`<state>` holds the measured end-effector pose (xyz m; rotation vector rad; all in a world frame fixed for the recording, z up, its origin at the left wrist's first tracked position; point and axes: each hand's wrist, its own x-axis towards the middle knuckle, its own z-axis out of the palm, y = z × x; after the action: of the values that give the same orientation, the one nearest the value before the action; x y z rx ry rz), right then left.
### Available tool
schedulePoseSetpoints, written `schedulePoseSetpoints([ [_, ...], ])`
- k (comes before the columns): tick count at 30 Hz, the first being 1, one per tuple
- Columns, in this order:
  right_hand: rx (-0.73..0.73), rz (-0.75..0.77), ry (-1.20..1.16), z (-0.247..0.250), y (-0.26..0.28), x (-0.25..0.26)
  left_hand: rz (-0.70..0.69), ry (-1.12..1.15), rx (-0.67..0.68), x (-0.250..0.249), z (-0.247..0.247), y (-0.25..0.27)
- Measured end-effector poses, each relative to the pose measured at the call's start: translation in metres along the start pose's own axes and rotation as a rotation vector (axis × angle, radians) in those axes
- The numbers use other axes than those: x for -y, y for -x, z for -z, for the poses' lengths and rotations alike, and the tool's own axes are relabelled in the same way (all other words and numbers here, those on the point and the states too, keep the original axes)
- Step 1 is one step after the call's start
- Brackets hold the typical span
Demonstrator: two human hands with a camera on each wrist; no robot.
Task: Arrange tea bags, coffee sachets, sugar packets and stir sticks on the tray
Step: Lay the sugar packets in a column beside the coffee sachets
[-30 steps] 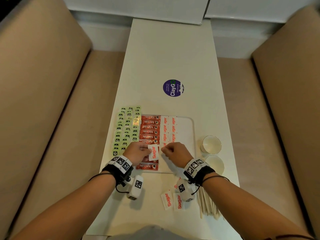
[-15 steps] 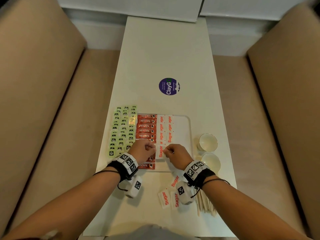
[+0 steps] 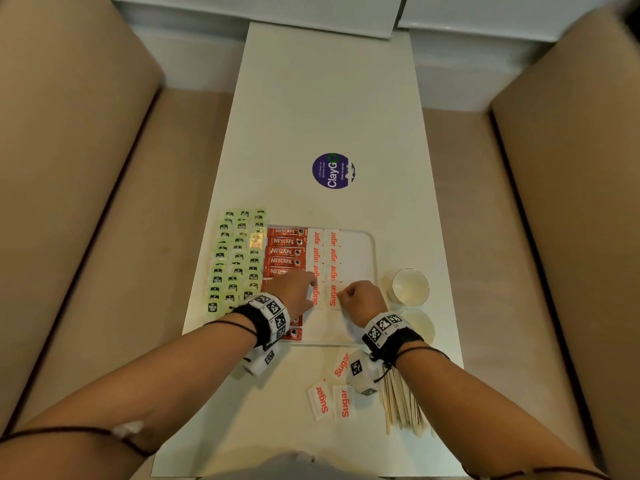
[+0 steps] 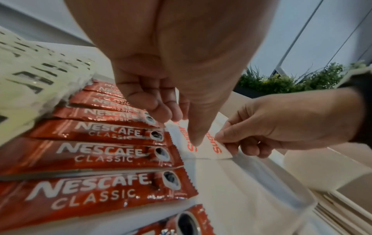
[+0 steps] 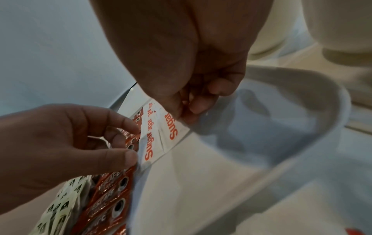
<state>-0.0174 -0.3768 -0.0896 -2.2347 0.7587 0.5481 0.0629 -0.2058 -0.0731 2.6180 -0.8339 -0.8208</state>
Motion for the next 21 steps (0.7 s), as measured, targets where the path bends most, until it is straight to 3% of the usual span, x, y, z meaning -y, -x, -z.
schedulePoseSetpoints([
  [6,-0.030,0.010,0.031,0.001,-0.002,-0.001,-0.007,-0.024,0.051,0.002,-0.008,-0.010],
  [17,-0.067,0.004,-0.006,0.002,-0.006,0.001,0.013,0.040,-0.014,0.008,-0.006,-0.010],
  [21,-0.044,0.138,-0.037,0.000,-0.005,0.006,0.064,-0.008,-0.082,0.022,0.012,-0.004],
])
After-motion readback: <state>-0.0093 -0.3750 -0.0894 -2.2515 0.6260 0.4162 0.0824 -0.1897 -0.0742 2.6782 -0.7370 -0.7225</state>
